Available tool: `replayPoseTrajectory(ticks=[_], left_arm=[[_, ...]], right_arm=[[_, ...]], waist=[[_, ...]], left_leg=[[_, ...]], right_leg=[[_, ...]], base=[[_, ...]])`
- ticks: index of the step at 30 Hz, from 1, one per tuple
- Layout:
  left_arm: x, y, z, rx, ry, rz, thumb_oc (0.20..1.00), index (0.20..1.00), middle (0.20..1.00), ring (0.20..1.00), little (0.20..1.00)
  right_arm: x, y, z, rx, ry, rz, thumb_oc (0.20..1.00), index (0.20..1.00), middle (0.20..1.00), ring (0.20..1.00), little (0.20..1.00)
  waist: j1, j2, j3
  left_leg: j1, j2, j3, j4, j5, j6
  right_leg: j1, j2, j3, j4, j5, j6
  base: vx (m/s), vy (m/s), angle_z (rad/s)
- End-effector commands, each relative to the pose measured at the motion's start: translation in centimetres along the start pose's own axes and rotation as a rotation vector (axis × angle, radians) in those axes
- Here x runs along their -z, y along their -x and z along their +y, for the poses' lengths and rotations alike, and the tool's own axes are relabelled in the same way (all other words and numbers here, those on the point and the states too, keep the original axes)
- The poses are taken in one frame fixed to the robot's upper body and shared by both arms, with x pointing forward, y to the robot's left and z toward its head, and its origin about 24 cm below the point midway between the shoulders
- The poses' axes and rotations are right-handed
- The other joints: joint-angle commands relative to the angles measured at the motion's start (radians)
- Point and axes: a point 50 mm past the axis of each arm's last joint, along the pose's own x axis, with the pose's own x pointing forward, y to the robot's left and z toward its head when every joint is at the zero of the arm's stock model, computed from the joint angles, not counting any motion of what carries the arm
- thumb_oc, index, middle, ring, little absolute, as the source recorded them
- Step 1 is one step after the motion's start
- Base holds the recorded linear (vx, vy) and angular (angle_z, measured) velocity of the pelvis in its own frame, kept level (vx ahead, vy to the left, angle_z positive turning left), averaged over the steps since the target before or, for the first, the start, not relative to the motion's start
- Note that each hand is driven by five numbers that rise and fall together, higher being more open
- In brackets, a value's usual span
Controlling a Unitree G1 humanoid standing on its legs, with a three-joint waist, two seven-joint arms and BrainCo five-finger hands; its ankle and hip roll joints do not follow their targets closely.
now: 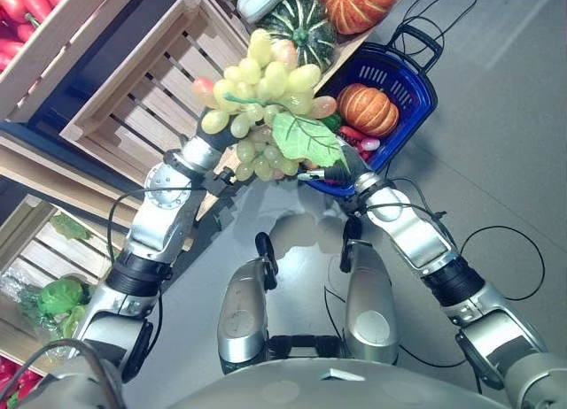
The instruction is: Pick up fruits and vegetables into the basket
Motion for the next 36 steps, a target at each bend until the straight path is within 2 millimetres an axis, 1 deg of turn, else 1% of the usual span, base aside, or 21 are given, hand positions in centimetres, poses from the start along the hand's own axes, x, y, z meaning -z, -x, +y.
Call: replayPoseTrajectory(ticks=[1, 4, 6, 12, 13, 17, 20, 21, 24, 26, 28, 31, 32, 33, 36], left_arm=[[-2.0, -1.3, -2.3, 0.073, 0.031, -0.119, 0.200, 0.200, 0.200, 0.200, 0.200], [-1.4, -1.8, -2.4, 0.059, 0.054, -0.076, 0.200, 0.200, 0.200, 0.200, 0.200], [-1.0, -1.7, -2.3, 0.041, 0.070, -0.050, 0.200, 0.200, 0.200, 0.200, 0.200], [-0.8, -0.5, -1.4, -0.061, 0.057, -0.042, 0.200, 0.200, 0.200, 0.200, 0.200], [-0.9, 0.0, -1.0, -0.101, 0.048, -0.047, 0.200, 0.200, 0.200, 0.200, 0.200], [-1.4, 1.0, -0.3, -0.190, 0.052, -0.089, 0.200, 0.200, 0.200, 0.200, 0.200], [-1.8, 1.8, 0.2, -0.262, 0.065, -0.124, 0.200, 0.200, 0.200, 0.200, 0.200], [-1.9, 2.0, 0.4, -0.298, 0.063, -0.134, 0.200, 0.200, 0.200, 0.200, 0.200], [-2.1, 2.3, 0.6, -0.353, 0.049, -0.152, 0.200, 0.200, 0.200, 0.200, 0.200], [-2.2, 2.4, 0.7, -0.389, 0.035, -0.156, 0.200, 0.200, 0.200, 0.200, 0.200], [-2.3, 2.3, 0.5, -0.404, 0.009, -0.159, 0.200, 0.200, 0.200, 0.200, 0.200], [-2.3, 2.0, 0.2, -0.407, -0.004, -0.163, 0.200, 0.200, 0.200, 0.200, 0.200], [-2.1, 1.7, 0.1, -0.407, -0.009, -0.147, 0.200, 0.200, 0.200, 0.200, 0.200], [-2.1, 1.4, -0.1, -0.399, -0.009, -0.137, 0.200, 0.200, 0.200, 0.200, 0.200], [-1.8, 0.8, -0.6, -0.372, -0.016, -0.105, 0.200, 0.200, 0.200, 0.200, 0.200]], right_arm=[[-2.0, -0.3, 2.5, -0.041, -0.094, -0.096, 1.000, 1.000, 1.000, 1.000, 1.000], [-2.3, -0.5, 2.7, -0.028, -0.089, -0.102, 1.000, 1.000, 1.000, 1.000, 1.000], [-2.2, -0.6, 2.4, 0.003, -0.087, -0.090, 1.000, 1.000, 1.000, 1.000, 1.000], [-1.6, 0.6, 0.2, 0.153, -0.180, -0.092, 1.000, 1.000, 1.000, 1.000, 1.000], [-1.5, 1.3, -0.8, 0.205, -0.219, -0.110, 1.000, 1.000, 1.000, 1.000, 1.000], [-1.4, 3.1, -2.1, 0.304, -0.287, -0.153, 1.000, 1.000, 1.000, 1.000, 1.000], [-2.1, 4.3, -2.9, 0.332, -0.343, -0.223, 1.000, 1.000, 1.000, 1.000, 1.000], [-2.8, 4.8, -3.3, 0.332, -0.363, -0.277, 1.000, 1.000, 1.000, 1.000, 1.000], [-4.2, 5.6, -3.4, 0.287, -0.386, -0.365, 1.000, 1.000, 1.000, 1.000, 1.000], [-5.5, 6.0, -3.1, 0.202, -0.422, -0.443, 1.000, 1.000, 1.000, 1.000, 1.000], [-6.9, 6.1, -2.5, 0.109, -0.454, -0.519, 1.000, 1.000, 1.000, 1.000, 1.000], [-8.3, 6.2, -1.6, -0.010, -0.468, -0.589, 1.000, 1.000, 1.000, 1.000, 1.000], [-9.1, 6.1, -0.9, -0.065, -0.458, -0.617, 1.000, 1.000, 1.000, 1.000, 1.000], [-9.6, 5.9, -0.6, -0.081, -0.443, -0.624, 1.000, 1.000, 1.000, 1.000, 1.000], [-10.1, 5.2, 0.3, -0.120, -0.456, -0.597, 1.000, 1.000, 1.000, 1.000, 1.000]], waist=[[0.005, -0.051, -0.132], [0.002, -0.053, -0.138], [0.002, -0.054, -0.142], [-0.008, -0.052, -0.153], [-0.016, -0.053, -0.156], [-0.034, -0.049, -0.167], [-0.049, -0.043, -0.175], [-0.056, -0.041, -0.179], [-0.064, -0.034, -0.184], [-0.066, -0.031, -0.189], [-0.062, -0.030, -0.190], [-0.055, -0.030, -0.191], [-0.048, -0.031, -0.192], [-0.042, -0.033, -0.192], [-0.026, -0.039, -0.193]], left_leg=[[-0.035, -0.018, -0.031, 0.058, -0.076, 0.031], [-0.027, -0.015, -0.029, 0.052, -0.074, 0.029], [-0.021, -0.014, -0.029, 0.047, -0.072, 0.028], [0.000, -0.008, -0.027, 0.027, -0.070, 0.027], [0.005, -0.006, -0.025, 0.022, -0.070, 0.027], [0.017, -0.007, -0.018, 0.010, -0.071, 0.029], [0.031, -0.007, -0.008, 0.001, -0.073, 0.031], [0.039, -0.008, -0.004, -0.004, -0.074, 0.031], [0.047, -0.010, 0.002, -0.006, -0.075, 0.030], [0.052, -0.013, 0.004, -0.005, -0.077, 0.029], [0.056, -0.014, 0.003, -0.004, -0.079, 0.026], [0.057, -0.016, -0.002, -0.003, -0.079, 0.024], [0.059, -0.017, -0.006, -0.003, -0.080, 0.023], [0.060, -0.016, -0.009, -0.002, -0.079, 0.023], [0.064, -0.015, -0.015, -0.003, -0.080, 0.021]], right_leg=[[0.106, -0.060, -0.007, -0.087, -0.021, 0.081], [0.113, -0.059, -0.006, -0.094, -0.018, 0.084], [0.119, -0.058, -0.006, -0.100, -0.017, 0.085], [0.133, -0.055, -0.005, -0.110, -0.017, 0.090], [0.135, -0.054, -0.003, -0.113, -0.018, 0.091], [0.139, -0.052, 0.006, -0.119, -0.019, 0.094], [0.143, -0.054, 0.015, -0.123, -0.020, 0.097], [0.145, -0.054, 0.019, -0.125, -0.021, 0.098], [0.146, -0.057, 0.025, -0.122, -0.025, 0.100], [0.149, -0.059, 0.028, -0.122, -0.027, 0.101], [0.154, -0.063, 0.024, -0.123, -0.029, 0.102], [0.160, -0.066, 0.020, -0.127, -0.029, 0.103], [0.166, -0.068, 0.016, -0.129, -0.029, 0.104], [0.170, -0.070, 0.013, -0.129, -0.029, 0.105], [0.183, -0.072, 0.001, -0.136, -0.029, 0.107]], base=[[0.00, 0.000, 0.00], [0.00, -0.008, 0.01], [0.00, 0.000, 0.00], [0.00, 0.000, 0.00], [0.00, 0.000, 0.00], [0.02, 0.049, -0.04], [0.03, 0.074, -0.08], [0.04, 0.073, -0.12], [0.03, 0.072, -0.15], [0.02, 0.040, -0.03], [0.00, 0.002, -0.02], [0.00, -0.004, -0.03], [0.00, -0.032, 0.01], [0.00, -0.044, 0.03], [0.00, -0.067, 0.08]])
